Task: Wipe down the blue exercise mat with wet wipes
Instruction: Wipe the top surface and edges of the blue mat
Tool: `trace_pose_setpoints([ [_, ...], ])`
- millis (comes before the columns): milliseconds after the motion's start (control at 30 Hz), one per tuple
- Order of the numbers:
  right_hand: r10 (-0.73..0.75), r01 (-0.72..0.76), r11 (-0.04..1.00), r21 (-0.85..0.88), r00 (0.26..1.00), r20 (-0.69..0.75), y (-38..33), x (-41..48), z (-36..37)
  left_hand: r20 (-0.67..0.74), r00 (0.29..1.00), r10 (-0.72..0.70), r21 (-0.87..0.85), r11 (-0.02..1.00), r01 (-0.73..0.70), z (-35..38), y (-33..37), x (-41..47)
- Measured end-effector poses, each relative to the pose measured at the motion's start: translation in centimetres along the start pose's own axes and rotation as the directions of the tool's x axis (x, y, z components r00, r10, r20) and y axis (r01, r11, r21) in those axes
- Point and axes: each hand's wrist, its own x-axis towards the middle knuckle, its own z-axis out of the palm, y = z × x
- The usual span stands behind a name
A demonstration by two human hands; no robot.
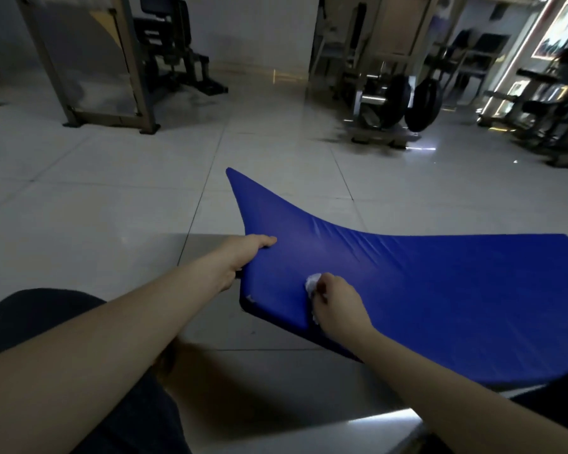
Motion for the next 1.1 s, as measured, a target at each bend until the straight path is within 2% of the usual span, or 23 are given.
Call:
trace_pose_setpoints([
  [100, 0.049, -0.058, 0.955, 0.292, 0.998, 0.04, -1.4, 2.2, -0.9, -0.015, 1.0, -0.01, -0.02, 1.0, 0.009, 0.2, 0.4, 0.8],
  [167, 0.072, -0.106, 0.904, 0.414, 0.993, 0.097, -2.0, 3.5, -1.3, -0.022, 0.999, -0.039, -0.051, 0.998, 0.038, 0.2, 0.4, 1.5],
  [300, -0.008, -0.095, 0.864, 0.494, 0.979, 0.203, -3.3, 5.6, -1.9, -0.042, 0.996, -0.076, -0.089, 0.993, 0.072, 0.1, 0.7, 2.4],
  [400, -0.18, 0.022, 0.858, 0.512, 0.948, 0.261, -4.7, 6.0, -2.8, -0.076, 0.992, -0.099, -0.086, 0.992, 0.093, -0.5, 1.6, 2.9],
  [500, -0.459, 0.333, 0.856, 0.395, 0.841, 0.285, -5.8, 4.8, -3.2, -0.09, 0.988, -0.124, -0.066, 0.991, 0.118, -1.1, 2.5, 3.7],
  [600, -0.674, 0.597, 0.735, 0.322, 0.697, 0.246, -5.6, 3.9, -3.2, -0.093, 0.985, -0.146, -0.005, 0.989, 0.146, -1.1, 3.0, 4.1],
  [767, -0.843, 0.789, 0.53, 0.311, 0.454, 0.287, -5.4, 3.6, -2.1, -0.076, 0.985, -0.153, 0.097, 0.982, 0.16, -0.3, 2.6, 4.6],
  [867, -0.895, 0.862, 0.429, 0.269, 0.365, 0.256, -5.1, 4.0, -1.4, -0.073, 0.987, -0.145, 0.15, 0.977, 0.154, 0.1, 2.8, 4.8],
  [1000, -0.885, 0.861, 0.466, 0.206, 0.449, 0.126, -4.7, 6.5, -0.5, -0.101, 0.99, -0.099, 0.171, 0.979, 0.115, 0.0, 3.4, 4.9],
  [1100, -0.815, 0.798, 0.573, 0.186, 0.578, 0.033, -4.1, 8.8, 0.3, -0.11, 0.989, -0.095, 0.165, 0.98, 0.112, 0.0, 3.9, 4.7],
])
